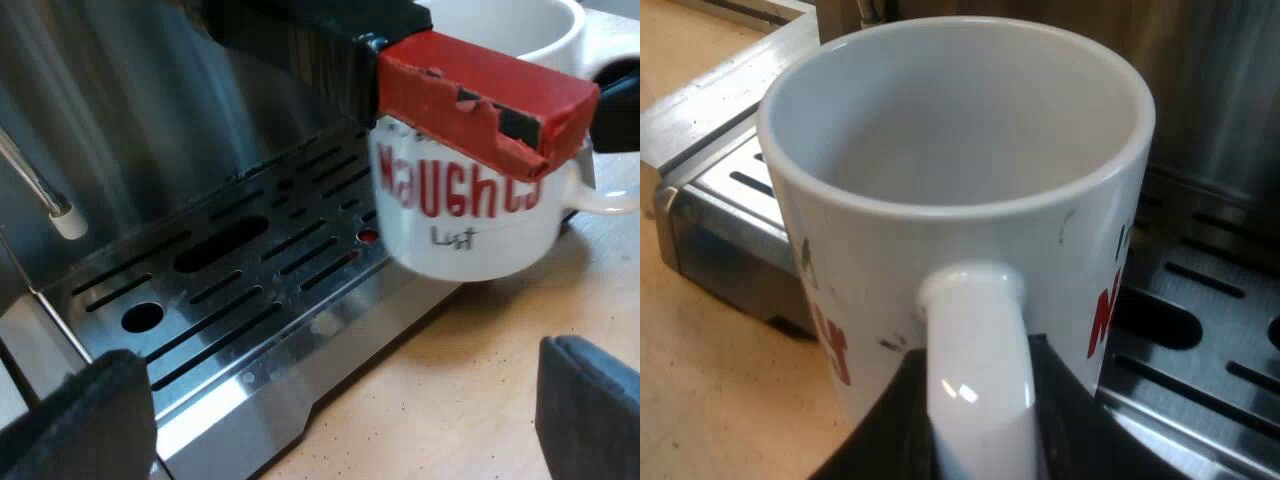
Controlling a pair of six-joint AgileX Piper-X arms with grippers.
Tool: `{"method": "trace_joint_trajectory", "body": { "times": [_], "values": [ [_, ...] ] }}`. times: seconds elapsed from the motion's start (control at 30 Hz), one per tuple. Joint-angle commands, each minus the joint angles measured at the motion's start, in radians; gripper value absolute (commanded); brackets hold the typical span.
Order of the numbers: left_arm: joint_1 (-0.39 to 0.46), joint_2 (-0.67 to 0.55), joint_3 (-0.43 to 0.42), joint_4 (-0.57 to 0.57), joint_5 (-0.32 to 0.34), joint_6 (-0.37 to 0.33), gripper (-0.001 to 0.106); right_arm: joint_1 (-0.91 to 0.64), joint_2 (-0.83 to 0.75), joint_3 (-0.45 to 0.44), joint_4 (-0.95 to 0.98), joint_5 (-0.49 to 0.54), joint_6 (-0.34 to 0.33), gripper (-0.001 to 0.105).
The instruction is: Place mug into machine
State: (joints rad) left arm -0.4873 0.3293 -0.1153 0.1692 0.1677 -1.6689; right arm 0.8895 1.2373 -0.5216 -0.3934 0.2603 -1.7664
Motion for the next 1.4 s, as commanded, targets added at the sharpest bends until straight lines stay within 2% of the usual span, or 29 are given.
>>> {"method": "trace_joint_trajectory", "body": {
  "times": [0.03, 0.3, 0.67, 0.73, 0.83, 0.9, 0.97, 1.13, 1.2, 1.4],
  "values": [
    [-0.004, -0.002, 0.0, -0.027, -0.007, -0.01, 0.078, 0.003, 0.038, -0.036, -0.11, 0.012, -0.002, 0.0],
    [-0.004, -0.002, 0.0, -0.041, -0.007, -0.01, 0.078, 0.003, 0.198, -0.12, -0.174, 0.03, -0.002, 0.0],
    [-0.004, -0.002, 0.0, -0.041, -0.007, -0.01, 0.078, 0.003, 0.332, -0.206, -0.24, 0.06, -0.002, 0.0],
    [-0.004, -0.002, 0.0, -0.041, -0.007, -0.01, 0.078, 0.003, 0.335, -0.216, -0.24, 0.068, -0.002, 0.005],
    [-0.004, -0.002, 0.0, -0.041, -0.007, -0.01, 0.078, 0.003, 0.333, -0.217, -0.246, 0.078, -0.002, 0.026],
    [-0.004, -0.002, 0.0, -0.041, -0.007, -0.01, 0.078, 0.003, 0.333, -0.217, -0.253, 0.078, -0.002, 0.044],
    [-0.004, -0.002, 0.0, -0.041, -0.007, -0.01, 0.078, 0.014, 0.333, -0.217, -0.253, 0.081, -0.002, 0.049],
    [-0.004, -0.002, 0.0, -0.041, -0.007, -0.01, 0.078, 0.045, 0.333, -0.21, -0.253, 0.114, -0.002, 0.049],
    [-0.004, -0.002, 0.0, -0.041, -0.007, -0.013, 0.078, 0.048, 0.333, -0.187, -0.253, 0.147, 0.028, 0.049],
    [-0.004, -0.002, 0.0, -0.041, -0.007, -0.017, 0.078, 0.032, 0.344, -0.151, -0.288, 0.145, 0.043, 0.045]
  ]
}}
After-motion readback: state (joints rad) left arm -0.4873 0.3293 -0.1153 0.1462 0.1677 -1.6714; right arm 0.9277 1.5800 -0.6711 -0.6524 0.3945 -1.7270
